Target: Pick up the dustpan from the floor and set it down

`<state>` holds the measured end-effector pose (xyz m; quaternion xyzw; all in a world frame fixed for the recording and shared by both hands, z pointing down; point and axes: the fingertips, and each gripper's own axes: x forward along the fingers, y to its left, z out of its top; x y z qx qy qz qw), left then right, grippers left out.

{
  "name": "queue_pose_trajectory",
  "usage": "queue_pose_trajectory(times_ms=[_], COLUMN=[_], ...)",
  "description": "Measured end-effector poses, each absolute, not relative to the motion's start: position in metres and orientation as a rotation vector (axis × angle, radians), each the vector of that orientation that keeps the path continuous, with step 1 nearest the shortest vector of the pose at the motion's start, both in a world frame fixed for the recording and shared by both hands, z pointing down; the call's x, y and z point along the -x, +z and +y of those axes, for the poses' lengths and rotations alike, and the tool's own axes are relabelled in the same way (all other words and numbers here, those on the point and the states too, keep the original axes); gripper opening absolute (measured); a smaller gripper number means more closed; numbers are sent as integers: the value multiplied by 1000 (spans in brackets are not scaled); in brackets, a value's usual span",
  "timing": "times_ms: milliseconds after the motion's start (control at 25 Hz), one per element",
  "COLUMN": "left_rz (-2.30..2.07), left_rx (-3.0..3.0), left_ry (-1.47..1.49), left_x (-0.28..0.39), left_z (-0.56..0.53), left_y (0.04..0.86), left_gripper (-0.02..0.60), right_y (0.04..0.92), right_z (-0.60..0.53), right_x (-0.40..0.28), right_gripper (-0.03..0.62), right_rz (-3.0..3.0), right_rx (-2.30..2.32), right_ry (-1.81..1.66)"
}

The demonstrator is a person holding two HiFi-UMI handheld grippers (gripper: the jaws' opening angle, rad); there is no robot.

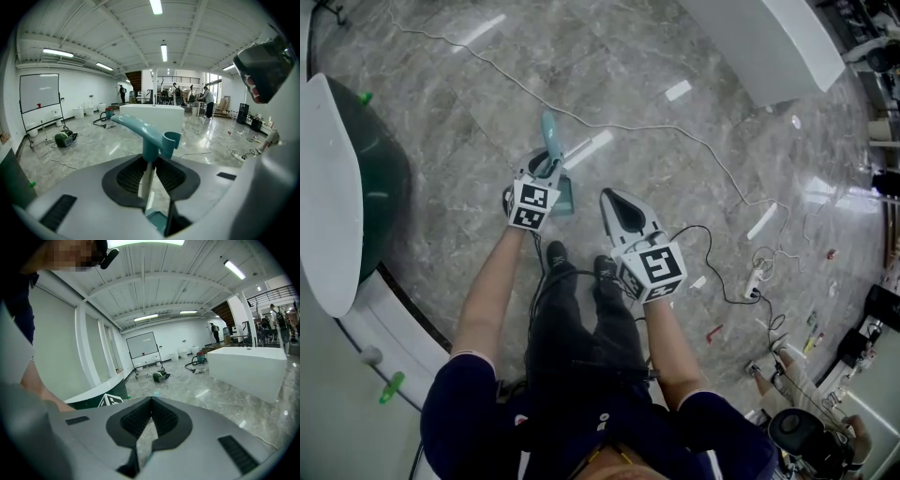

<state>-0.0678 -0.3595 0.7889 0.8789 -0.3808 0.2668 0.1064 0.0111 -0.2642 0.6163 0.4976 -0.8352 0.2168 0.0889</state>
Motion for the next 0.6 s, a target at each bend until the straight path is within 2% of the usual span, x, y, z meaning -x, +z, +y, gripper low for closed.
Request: queue_pose_trajectory(times_ms=[240,600], left_rz=[-1175,-1225], left_rx=[-2597,-2665], left_ry=[731,574], left_x=[77,56], left_z=[-342,-304], left_y=[751,628], left_gripper=[97,97], right_y=[595,536], right_z=[-256,-237], right_x=[-11,-28], right_gripper=[6,6], right_rz=[-2516,-2578], right_rx=[-1473,-1462], right_ry=[622,547])
